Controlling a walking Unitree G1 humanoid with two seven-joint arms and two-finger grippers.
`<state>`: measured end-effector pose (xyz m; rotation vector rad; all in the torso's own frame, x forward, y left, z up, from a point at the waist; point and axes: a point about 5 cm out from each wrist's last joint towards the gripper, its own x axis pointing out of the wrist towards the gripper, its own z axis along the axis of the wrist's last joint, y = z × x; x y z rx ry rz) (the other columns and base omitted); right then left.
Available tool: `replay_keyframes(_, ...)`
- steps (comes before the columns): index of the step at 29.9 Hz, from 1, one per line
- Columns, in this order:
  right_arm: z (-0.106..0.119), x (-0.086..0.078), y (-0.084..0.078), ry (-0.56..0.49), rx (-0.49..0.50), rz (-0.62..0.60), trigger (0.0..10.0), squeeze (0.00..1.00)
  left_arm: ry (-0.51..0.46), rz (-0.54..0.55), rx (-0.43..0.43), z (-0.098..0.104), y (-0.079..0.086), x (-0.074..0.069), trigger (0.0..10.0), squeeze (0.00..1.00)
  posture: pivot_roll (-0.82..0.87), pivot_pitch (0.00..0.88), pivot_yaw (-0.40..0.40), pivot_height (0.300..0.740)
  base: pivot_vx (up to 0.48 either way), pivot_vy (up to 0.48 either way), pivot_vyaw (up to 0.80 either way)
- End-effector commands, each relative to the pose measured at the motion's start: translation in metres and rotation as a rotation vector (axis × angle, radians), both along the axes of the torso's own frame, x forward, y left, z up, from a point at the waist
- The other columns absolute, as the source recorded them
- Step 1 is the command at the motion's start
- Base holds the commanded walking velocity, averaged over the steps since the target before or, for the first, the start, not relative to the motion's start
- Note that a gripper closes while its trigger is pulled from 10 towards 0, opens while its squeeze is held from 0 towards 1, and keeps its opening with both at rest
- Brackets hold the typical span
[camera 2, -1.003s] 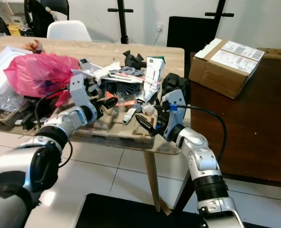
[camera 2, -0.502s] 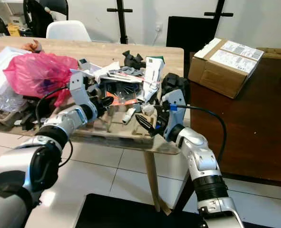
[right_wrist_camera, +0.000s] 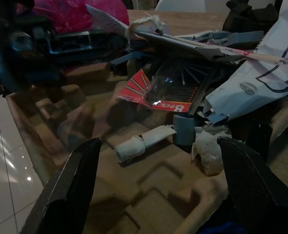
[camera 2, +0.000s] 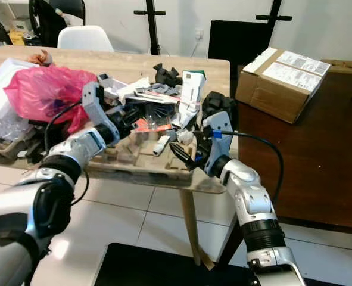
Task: Picking trash to rubbish bin
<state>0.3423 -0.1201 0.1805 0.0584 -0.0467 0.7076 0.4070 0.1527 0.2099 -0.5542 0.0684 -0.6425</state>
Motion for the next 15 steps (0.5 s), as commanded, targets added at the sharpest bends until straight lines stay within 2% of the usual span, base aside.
replay_keyframes(1,0.001,0.0,0.002,-0.011,-0.004,0.007,10.0,0.0,-0.029,-0.023,-0.027,0.009,0.005,0.0,0.0,0.0,-0.11,0.116,0.054,0.74,0.0,0.0,0.0)
replay_keyframes(3,0.001,0.0,0.002,-0.012,-0.003,0.008,10.0,0.0,-0.047,-0.058,-0.049,0.012,0.006,-0.001,0.0,0.0,-0.11,0.116,0.054,0.74,0.0,0.0,0.0)
replay_keyframes(4,0.002,0.0,0.003,-0.013,-0.001,0.01,10.0,0.0,-0.072,-0.121,-0.048,0.014,0.005,-0.004,0.0,0.0,-0.11,0.114,0.053,0.74,0.0,0.0,0.0)
replay_keyframes(6,0.002,0.001,0.003,-0.015,-0.001,0.015,10.0,0.0,-0.106,-0.228,0.028,0.013,0.002,-0.008,0.0,0.0,-0.1,0.112,0.054,0.74,0.0,0.0,0.0)
replay_keyframes(7,0.002,0.001,0.003,-0.015,-0.001,0.015,10.0,0.0,-0.106,-0.228,0.028,0.013,0.002,-0.008,0.0,0.0,-0.1,0.112,0.054,0.74,0.0,0.0,0.0)
replay_keyframes(8,0.002,0.001,0.004,-0.017,0.0,0.015,10.0,0.0,-0.147,-0.258,0.275,0.002,0.001,-0.011,10.0,0.0,-0.11,0.107,0.057,0.74,0.0,0.0,0.0)
replay_keyframes(9,0.002,0.001,0.004,-0.017,0.0,0.015,10.0,0.0,-0.147,-0.258,0.275,0.002,0.001,-0.011,10.0,0.0,-0.11,0.107,0.057,0.74,0.0,0.0,0.0)
replay_keyframes(11,0.003,0.001,0.003,-0.017,0.001,0.014,10.0,0.0,-0.196,-0.257,0.4,-0.003,0.001,-0.012,10.0,0.0,-0.1,0.101,0.056,0.74,0.0,0.0,0.0)
replay_keyframes(12,0.003,0.001,0.003,-0.017,0.001,0.014,10.0,0.0,-0.196,-0.257,0.4,-0.003,0.001,-0.012,10.0,0.0,-0.1,0.101,0.056,0.74,0.0,0.0,0.0)
replay_keyframes(15,0.002,0.002,0.0,-0.019,0.0,0.007,10.0,0.0,-0.249,-0.168,0.555,-0.008,0.008,-0.013,10.0,0.0,-0.1,0.086,0.057,0.74,0.0,0.0,0.0)
